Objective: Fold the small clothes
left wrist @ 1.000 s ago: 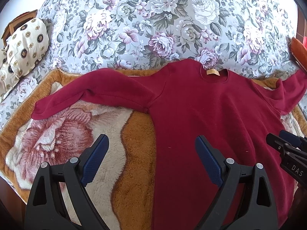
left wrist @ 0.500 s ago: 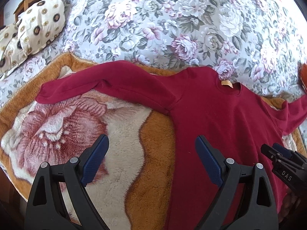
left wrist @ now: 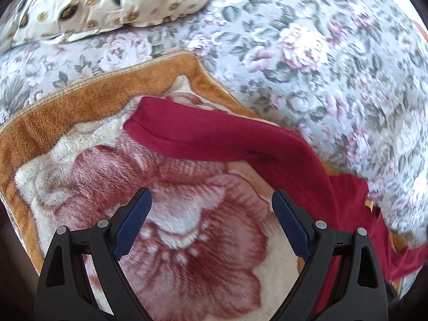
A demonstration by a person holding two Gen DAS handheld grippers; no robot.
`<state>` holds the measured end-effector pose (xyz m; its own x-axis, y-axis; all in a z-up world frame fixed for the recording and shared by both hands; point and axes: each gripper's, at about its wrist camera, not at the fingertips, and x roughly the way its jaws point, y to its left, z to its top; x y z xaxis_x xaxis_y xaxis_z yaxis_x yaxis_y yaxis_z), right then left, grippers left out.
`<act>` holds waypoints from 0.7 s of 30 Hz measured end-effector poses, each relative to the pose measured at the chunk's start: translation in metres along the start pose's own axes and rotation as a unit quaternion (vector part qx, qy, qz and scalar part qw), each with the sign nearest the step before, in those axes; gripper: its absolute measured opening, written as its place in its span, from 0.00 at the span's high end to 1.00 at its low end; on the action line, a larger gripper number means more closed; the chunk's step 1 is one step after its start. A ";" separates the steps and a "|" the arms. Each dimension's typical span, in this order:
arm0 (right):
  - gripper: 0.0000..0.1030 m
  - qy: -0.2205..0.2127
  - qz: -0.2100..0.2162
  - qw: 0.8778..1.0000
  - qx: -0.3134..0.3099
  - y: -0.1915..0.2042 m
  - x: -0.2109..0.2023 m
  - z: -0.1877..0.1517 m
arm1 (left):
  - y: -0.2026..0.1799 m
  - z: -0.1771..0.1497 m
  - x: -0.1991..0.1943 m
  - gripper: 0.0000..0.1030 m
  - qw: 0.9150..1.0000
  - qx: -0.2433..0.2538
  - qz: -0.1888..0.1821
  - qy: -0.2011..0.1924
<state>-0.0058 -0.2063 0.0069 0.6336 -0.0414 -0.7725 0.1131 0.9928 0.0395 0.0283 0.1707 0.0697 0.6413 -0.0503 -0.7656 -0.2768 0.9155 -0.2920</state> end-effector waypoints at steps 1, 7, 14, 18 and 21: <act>0.54 -0.001 0.003 1.000 -0.003 0.003 0.002 0.001 | 0.013 0.007 0.006 0.11 1.000 -0.026 0.003 0.003; 0.54 0.003 0.020 1.000 -0.015 0.017 0.016 0.008 | 0.062 0.030 0.050 0.11 0.987 -0.156 -0.002 0.028; 0.54 -0.001 0.035 0.999 -0.028 0.028 0.021 0.011 | 0.068 0.046 0.076 0.10 0.976 -0.217 -0.027 0.010; 0.54 0.000 0.041 0.999 -0.023 0.028 0.025 0.011 | 0.058 0.056 0.083 0.93 0.980 -0.186 -0.065 0.018; 0.54 -0.001 0.045 0.999 -0.014 0.024 0.023 0.010 | 0.046 0.064 0.084 0.95 0.986 -0.152 -0.067 0.034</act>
<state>0.0189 -0.1844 -0.0035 0.6424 0.0475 -0.7649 0.0349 0.9952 0.0911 0.1148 0.2344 0.0283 0.6393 -0.1989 -0.7428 -0.4009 0.7381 -0.5427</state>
